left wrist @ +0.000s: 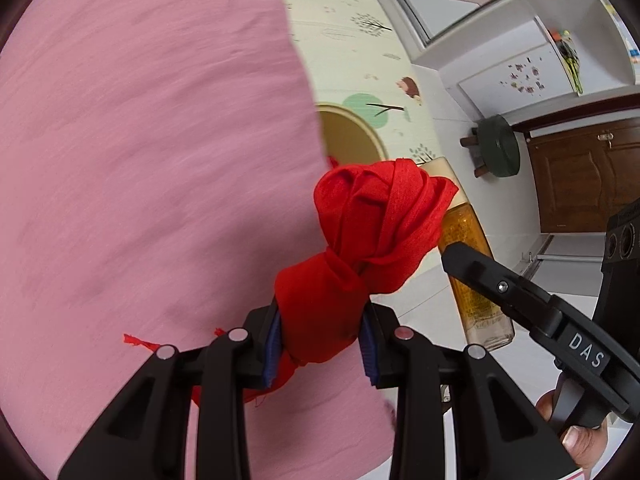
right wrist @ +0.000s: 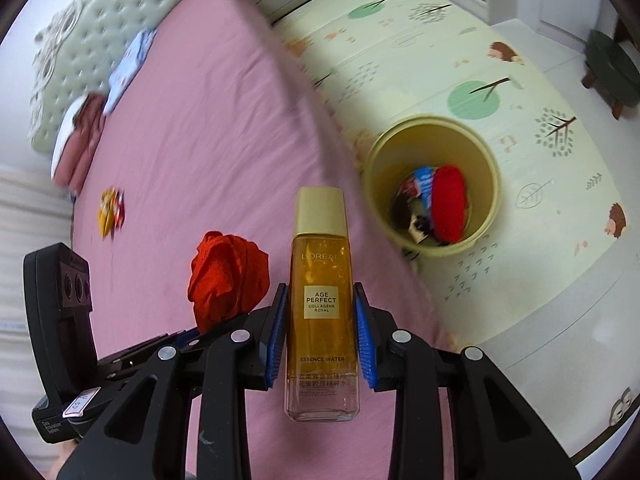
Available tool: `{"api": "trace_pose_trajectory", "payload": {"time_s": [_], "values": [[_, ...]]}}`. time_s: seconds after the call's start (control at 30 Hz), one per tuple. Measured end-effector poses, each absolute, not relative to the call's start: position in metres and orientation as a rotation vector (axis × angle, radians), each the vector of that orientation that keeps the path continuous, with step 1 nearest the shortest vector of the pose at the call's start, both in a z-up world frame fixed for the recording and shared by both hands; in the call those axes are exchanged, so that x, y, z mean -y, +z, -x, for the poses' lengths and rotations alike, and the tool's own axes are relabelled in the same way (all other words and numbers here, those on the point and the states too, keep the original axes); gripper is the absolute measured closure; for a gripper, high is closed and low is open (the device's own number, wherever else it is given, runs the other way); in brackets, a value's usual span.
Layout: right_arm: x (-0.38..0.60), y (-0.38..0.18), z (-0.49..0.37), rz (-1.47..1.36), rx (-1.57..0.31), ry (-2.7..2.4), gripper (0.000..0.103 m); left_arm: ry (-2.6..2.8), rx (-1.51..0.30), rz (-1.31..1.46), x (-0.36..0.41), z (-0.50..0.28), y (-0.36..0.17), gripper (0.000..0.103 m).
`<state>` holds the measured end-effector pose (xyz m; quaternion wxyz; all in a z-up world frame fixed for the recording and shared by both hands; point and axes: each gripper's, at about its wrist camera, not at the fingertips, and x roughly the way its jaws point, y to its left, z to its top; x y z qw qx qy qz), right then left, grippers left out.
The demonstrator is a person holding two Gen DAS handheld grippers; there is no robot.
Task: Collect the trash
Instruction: 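Carry the scarf and bottle over the yellow bin and open both tools, then move both open tools back to the pouch and wrapper on the bed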
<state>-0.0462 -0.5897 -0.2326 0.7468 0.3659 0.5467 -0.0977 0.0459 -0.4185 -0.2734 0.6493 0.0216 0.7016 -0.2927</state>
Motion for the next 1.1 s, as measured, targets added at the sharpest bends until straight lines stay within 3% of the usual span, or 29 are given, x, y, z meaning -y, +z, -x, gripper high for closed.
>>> {"api": "trace_pose_trajectory", "payload": {"time_s": [0.37,0.7,0.77,0.83,0.87,1.1], "values": [[0.679,-0.253,0.037,-0.848,-1.153,-0.293,0.073,-0.712,-1.622,-0.110,0.523,-0.078,-0.299,0.071],[0.718,-0.262,0.016,-0.843,-1.153,-0.310,0.073,-0.749,-1.611,-0.161,0.573,-0.103,-0.313,0.069],[0.723,-0.262,0.013,-0.839,-1.158,-0.307,0.071,-0.760,-1.613,-0.155,0.578,-0.107,-0.315,0.063],[0.728,-0.262,0.012,-0.834,-1.158,-0.328,0.066,-0.725,-1.605,-0.174,0.581,-0.110,-0.317,0.027],[0.730,-0.262,0.012,-0.842,-1.153,-0.331,0.063,-0.698,-1.597,-0.187,0.581,-0.112,-0.318,0.023],[0.734,-0.263,0.016,-0.846,-1.160,-0.345,0.063,-0.675,-1.600,-0.162,0.573,-0.121,-0.318,0.022]]}}
